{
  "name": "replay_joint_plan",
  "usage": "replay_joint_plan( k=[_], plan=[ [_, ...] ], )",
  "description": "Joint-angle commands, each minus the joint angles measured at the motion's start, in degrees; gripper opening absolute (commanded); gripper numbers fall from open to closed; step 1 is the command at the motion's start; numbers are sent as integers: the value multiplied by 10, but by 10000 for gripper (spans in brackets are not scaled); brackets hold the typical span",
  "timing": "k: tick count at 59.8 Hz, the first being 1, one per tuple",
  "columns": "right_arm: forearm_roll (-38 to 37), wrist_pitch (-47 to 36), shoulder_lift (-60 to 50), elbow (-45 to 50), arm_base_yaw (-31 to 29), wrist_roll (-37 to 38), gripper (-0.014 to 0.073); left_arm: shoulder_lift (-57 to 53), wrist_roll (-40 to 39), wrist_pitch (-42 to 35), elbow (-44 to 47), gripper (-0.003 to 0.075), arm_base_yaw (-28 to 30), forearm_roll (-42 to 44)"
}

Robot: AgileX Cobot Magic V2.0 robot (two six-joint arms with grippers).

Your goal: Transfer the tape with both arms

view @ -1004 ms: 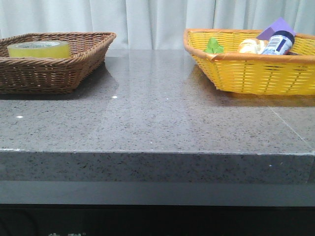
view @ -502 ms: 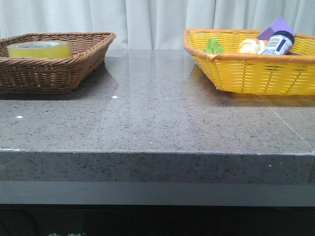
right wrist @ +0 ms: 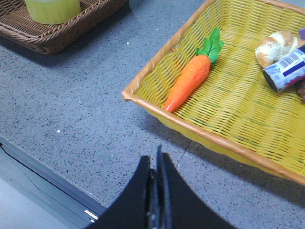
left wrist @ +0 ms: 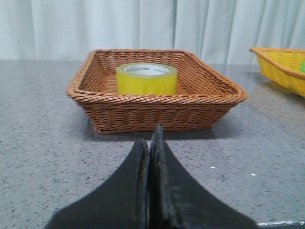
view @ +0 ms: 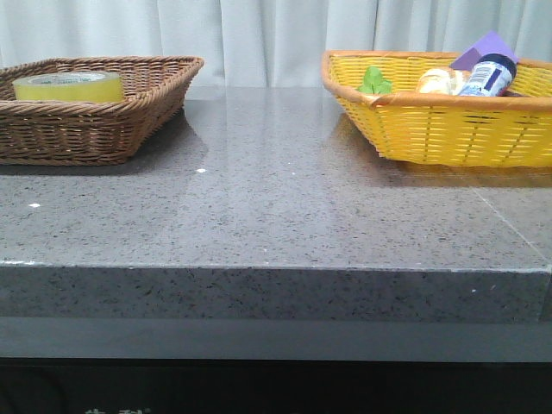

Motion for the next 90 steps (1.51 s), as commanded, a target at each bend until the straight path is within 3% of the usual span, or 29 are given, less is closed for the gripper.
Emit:
replay_joint_plan(
  k=[1,11,71,80,90],
  plan=[
    [3,-41,-2,-14,-3,0,-69,-14,-7,-65,3,-20,16,0],
    [3,-41,-2,-14,-3,0,-69,-24,-7,-76,3,-20,42,0],
    [3,-41,-5,-14,-3,0,-69,-24,-7,-77,3,-20,42,0],
    [1,-62,-67,23,-63,0,-69,-24,-7,-77,3,-20,42,0],
    [1,-160,-173,130,-139,0,-69,-24,-7,-77,3,-20,42,0]
  ],
)
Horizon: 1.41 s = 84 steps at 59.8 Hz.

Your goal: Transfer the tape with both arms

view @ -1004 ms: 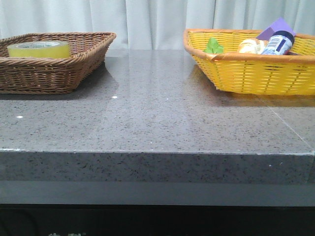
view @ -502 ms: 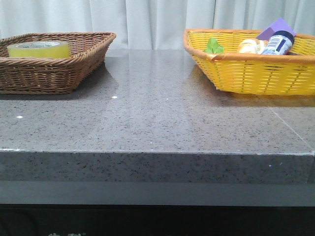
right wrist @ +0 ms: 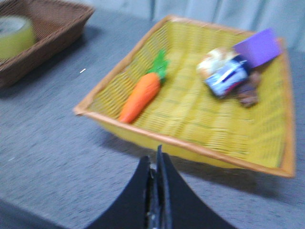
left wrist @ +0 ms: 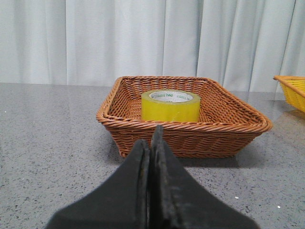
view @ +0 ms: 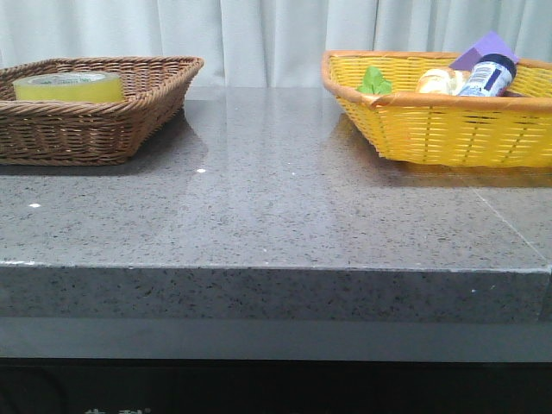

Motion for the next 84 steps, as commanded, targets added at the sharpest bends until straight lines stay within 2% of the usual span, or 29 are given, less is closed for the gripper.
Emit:
replay_joint_plan(
  k=[1,8,18,35,45,68,84],
  plan=[
    [0,-104,-49,43,-32,0,-69,-12,-7,-49,3,-20,1,0],
    [2,-170,-120,131,-60,0,-69,-12,-7,-49,3,-20,1,0],
    [2,-213,-196,233,-82,0,-69,-12,-7,-49,3,-20,1,0],
    [5,-288,-247,345,-99,1,-69,-12,-7,-49,3,-20,1,0],
    [6,-316,-247,356,-99,1,-69,-11,-7,-49,3,-20,1,0],
    [6,-313,-247,356,-99,1,-69,-11,-7,-49,3,-20,1,0],
    [45,-313,-247,356,-107,1,-69,-11,-7,-49,3,-20,1,0]
  ],
)
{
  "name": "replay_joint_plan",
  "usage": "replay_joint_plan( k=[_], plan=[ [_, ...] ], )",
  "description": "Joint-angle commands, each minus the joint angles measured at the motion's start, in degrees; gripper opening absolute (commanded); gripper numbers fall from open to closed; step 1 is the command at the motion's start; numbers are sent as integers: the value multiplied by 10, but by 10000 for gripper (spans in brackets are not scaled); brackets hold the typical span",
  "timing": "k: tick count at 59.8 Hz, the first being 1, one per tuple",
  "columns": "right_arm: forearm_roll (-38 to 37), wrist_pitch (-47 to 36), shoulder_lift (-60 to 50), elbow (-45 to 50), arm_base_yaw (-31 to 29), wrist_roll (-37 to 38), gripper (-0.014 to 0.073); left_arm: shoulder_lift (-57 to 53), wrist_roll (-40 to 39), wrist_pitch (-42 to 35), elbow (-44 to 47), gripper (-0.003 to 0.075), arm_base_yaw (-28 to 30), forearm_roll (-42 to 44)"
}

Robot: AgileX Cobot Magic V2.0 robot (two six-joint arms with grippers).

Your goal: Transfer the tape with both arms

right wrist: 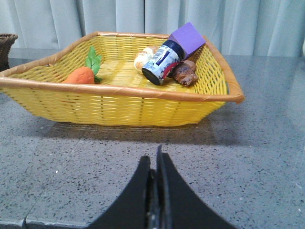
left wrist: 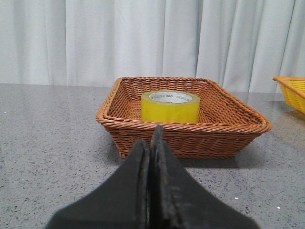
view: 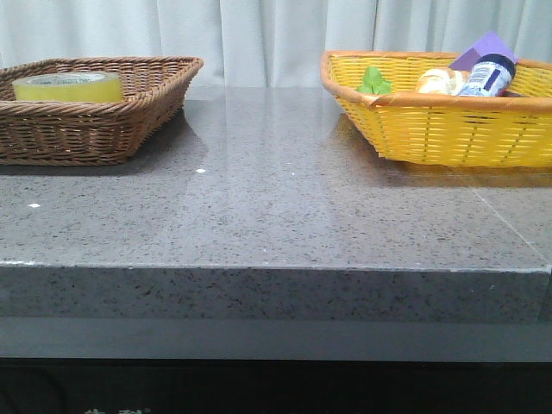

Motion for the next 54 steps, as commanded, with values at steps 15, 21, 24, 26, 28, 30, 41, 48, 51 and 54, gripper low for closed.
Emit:
replay_joint_plan(
  k=[15,21,24,26,28,30,41,48,51,54],
  plan=[
    [10,-49,-14,-4,-14,-1,-69,-11,-7,-48,3,-20,1,0],
    [10,-49,-14,-4,-14,-1,-69,-11,-7,-48,3,-20,1,0],
    [10,-49,-14,-4,-14,-1,-69,-11,-7,-48,3,-20,1,0],
    [10,-49,-14,-4,-14,-1,-69,-11,-7,-48,3,-20,1,0],
    [10,-49,-14,-4,-14,-1,-69,-11,-7,-48,3,-20,1,0],
    [10,-49,-14,-4,-14,-1,-69,-11,-7,-48,3,-20,1,0],
    [10,-49,-14,-4,-14,-1,-69,-11,-7,-48,3,-20,1,0],
    [10,-49,-14,-4,-14,-1,-69,-11,-7,-48,3,-20,1,0],
    [10,-49,-14,-4,-14,-1,-69,-11,-7,-48,3,-20,1,0],
    [10,-49,-14,-4,-14,-1,-69,-11,-7,-48,3,-20,1,0]
  ],
)
